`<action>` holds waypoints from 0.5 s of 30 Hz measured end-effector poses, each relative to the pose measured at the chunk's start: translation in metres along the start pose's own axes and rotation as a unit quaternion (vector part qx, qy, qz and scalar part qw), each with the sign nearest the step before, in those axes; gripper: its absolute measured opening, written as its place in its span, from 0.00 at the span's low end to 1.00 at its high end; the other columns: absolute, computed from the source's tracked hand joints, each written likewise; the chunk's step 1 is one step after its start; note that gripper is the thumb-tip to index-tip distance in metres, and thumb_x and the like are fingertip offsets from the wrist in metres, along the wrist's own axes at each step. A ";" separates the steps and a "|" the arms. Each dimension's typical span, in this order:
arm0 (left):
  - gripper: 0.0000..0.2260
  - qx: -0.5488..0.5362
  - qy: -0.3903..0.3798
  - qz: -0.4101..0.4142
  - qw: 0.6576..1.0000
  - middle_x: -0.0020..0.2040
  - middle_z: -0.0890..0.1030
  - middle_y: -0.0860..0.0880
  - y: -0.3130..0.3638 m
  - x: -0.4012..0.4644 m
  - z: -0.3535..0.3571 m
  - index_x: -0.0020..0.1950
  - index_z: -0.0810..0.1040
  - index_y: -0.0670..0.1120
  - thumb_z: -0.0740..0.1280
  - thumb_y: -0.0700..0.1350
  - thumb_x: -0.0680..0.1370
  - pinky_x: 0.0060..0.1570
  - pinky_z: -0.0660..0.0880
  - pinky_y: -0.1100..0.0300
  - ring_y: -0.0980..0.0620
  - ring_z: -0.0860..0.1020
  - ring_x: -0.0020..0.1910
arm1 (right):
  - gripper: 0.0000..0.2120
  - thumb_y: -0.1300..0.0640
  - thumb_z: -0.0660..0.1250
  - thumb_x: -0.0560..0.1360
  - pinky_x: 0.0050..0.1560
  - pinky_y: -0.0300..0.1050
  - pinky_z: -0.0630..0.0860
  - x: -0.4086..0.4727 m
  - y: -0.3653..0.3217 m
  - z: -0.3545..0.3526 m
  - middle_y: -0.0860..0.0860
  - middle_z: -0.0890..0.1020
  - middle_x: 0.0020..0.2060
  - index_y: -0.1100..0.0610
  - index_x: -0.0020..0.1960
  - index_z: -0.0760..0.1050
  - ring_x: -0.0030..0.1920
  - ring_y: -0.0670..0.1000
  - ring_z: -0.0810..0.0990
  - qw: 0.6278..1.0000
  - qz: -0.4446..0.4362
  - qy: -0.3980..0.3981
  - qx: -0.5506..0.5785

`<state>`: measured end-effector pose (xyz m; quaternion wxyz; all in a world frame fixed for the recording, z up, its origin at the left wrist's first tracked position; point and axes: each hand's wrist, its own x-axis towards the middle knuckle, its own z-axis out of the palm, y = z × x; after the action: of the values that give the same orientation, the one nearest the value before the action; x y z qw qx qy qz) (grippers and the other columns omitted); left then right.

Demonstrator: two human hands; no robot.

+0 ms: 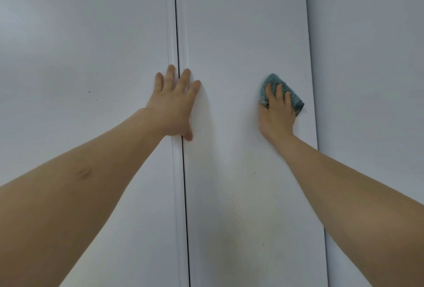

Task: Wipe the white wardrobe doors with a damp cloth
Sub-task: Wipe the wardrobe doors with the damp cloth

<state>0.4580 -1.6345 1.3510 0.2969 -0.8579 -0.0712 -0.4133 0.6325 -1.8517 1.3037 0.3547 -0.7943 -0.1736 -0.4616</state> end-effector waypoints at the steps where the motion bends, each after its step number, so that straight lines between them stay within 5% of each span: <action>1: 0.62 -0.003 -0.003 -0.001 1.000 0.81 0.44 0.41 0.000 0.000 0.000 0.80 0.48 0.48 0.79 0.67 0.58 0.75 0.44 0.33 0.31 0.39 0.78 | 0.27 0.48 0.51 0.85 0.79 0.60 0.48 -0.004 -0.011 0.004 0.49 0.48 0.82 0.44 0.82 0.47 0.81 0.55 0.45 1.000 -0.016 0.002 -0.010; 9: 0.62 -0.026 -0.006 -0.003 1.000 0.81 0.43 0.41 0.003 0.001 -0.002 0.80 0.48 0.48 0.80 0.65 0.58 0.75 0.41 0.32 0.31 0.36 0.78 | 0.26 0.46 0.52 0.82 0.78 0.57 0.45 -0.061 -0.072 0.038 0.45 0.53 0.82 0.42 0.80 0.56 0.81 0.53 0.47 0.946 -0.311 -0.036 -0.085; 15: 0.61 -0.021 -0.005 0.002 1.000 0.81 0.43 0.42 0.000 -0.001 0.001 0.81 0.47 0.48 0.79 0.66 0.59 0.76 0.42 0.33 0.31 0.37 0.78 | 0.28 0.49 0.57 0.83 0.79 0.55 0.44 -0.046 -0.031 0.030 0.43 0.50 0.82 0.41 0.81 0.53 0.82 0.51 0.45 0.935 -0.338 -0.048 -0.096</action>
<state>0.4581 -1.6336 1.3495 0.2792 -0.8661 -0.0620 -0.4100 0.6082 -1.8067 1.2670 0.0910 -0.7401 -0.4034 -0.5304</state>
